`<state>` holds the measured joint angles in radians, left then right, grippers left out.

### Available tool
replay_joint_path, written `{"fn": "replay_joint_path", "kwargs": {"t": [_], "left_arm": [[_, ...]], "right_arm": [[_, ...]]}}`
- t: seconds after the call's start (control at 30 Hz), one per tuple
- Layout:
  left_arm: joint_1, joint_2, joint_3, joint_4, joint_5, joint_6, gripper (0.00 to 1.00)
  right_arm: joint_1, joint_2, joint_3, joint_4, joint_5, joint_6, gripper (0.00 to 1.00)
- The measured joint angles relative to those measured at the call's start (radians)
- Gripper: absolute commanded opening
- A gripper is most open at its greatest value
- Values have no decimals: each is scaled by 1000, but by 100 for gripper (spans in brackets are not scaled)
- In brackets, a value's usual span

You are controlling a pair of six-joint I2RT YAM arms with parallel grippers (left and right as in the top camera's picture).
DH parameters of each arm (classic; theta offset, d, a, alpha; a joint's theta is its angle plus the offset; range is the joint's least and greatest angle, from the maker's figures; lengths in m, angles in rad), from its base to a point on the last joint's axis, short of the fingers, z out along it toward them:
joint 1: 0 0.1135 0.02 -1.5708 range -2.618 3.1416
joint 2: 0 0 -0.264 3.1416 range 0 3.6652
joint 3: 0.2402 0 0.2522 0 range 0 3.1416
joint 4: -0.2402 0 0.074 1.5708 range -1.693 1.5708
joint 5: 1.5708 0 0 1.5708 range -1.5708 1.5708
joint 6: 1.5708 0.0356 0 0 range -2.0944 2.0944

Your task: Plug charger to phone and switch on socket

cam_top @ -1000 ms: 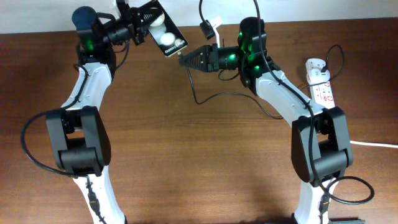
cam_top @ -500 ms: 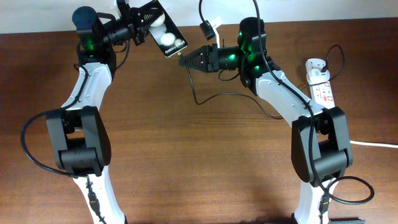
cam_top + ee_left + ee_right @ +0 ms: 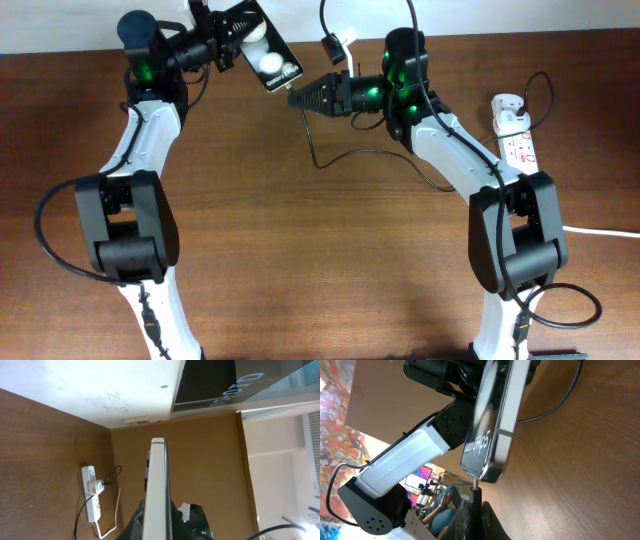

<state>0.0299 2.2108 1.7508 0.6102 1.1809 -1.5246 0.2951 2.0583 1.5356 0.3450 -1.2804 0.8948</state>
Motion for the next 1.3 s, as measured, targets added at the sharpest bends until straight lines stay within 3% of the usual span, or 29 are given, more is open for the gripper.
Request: {"fn": "replay_joint_path", "kwargs": {"t": [1.3], "left_arm": [[-10,0,0,4,27,40,0]], "right_arm": [[1,0,0,8,2,123,4]]}}
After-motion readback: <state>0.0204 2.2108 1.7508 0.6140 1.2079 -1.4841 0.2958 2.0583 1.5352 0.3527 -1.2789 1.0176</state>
